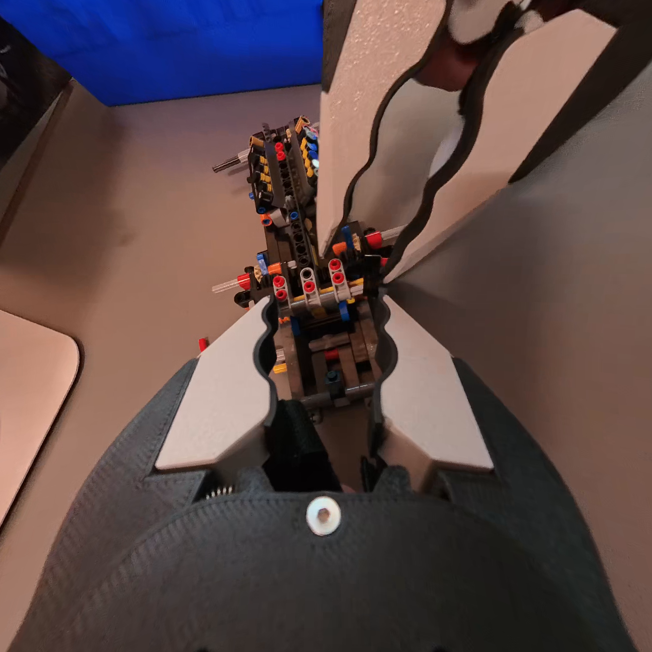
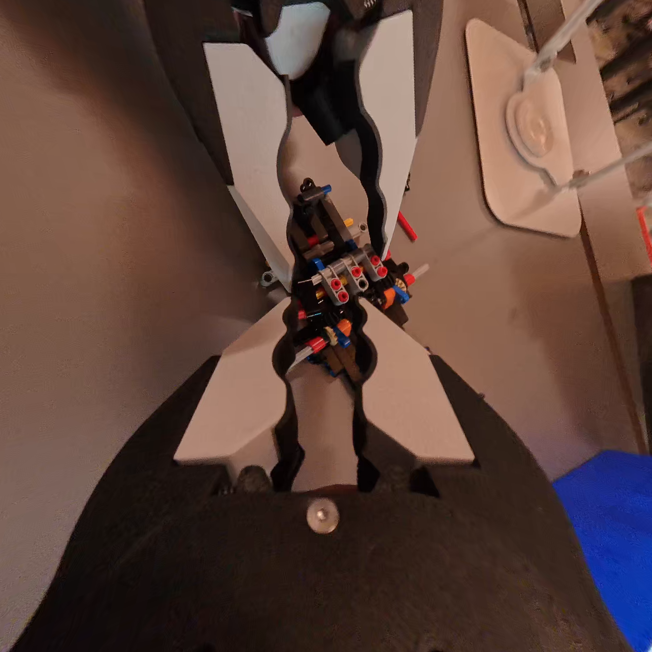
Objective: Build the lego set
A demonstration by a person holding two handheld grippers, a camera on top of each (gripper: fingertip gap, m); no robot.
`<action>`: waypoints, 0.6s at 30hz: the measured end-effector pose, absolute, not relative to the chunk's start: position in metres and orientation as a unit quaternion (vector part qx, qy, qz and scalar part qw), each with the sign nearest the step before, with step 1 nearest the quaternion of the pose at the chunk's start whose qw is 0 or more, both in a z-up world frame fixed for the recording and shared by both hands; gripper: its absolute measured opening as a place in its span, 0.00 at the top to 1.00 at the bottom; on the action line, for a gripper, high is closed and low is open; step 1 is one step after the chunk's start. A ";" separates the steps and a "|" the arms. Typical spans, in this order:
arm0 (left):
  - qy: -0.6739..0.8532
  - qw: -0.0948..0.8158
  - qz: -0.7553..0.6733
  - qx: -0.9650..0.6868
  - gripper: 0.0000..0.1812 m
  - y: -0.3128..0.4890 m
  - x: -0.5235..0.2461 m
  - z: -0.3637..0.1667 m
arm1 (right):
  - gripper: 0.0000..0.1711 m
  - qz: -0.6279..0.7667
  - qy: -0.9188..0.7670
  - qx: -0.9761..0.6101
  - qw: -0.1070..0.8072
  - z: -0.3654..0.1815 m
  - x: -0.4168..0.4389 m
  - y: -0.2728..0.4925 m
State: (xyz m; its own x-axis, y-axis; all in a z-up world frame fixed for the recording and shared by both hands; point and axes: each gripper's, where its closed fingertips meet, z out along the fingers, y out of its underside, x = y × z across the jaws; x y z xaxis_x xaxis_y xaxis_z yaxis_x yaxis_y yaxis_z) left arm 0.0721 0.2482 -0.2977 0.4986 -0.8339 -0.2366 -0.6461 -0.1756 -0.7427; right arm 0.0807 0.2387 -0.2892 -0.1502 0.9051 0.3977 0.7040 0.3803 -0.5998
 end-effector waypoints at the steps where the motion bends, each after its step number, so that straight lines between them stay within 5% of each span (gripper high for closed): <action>1: 0.488 0.418 -0.114 -0.757 0.70 0.248 0.072 -0.298 | 0.85 0.142 -0.754 -0.529 0.364 -0.290 0.080 0.239; 18: 0.494 0.426 -0.109 -0.750 0.73 0.247 0.073 -0.299 | 0.91 0.206 -0.807 -0.489 0.260 -0.291 0.081 0.238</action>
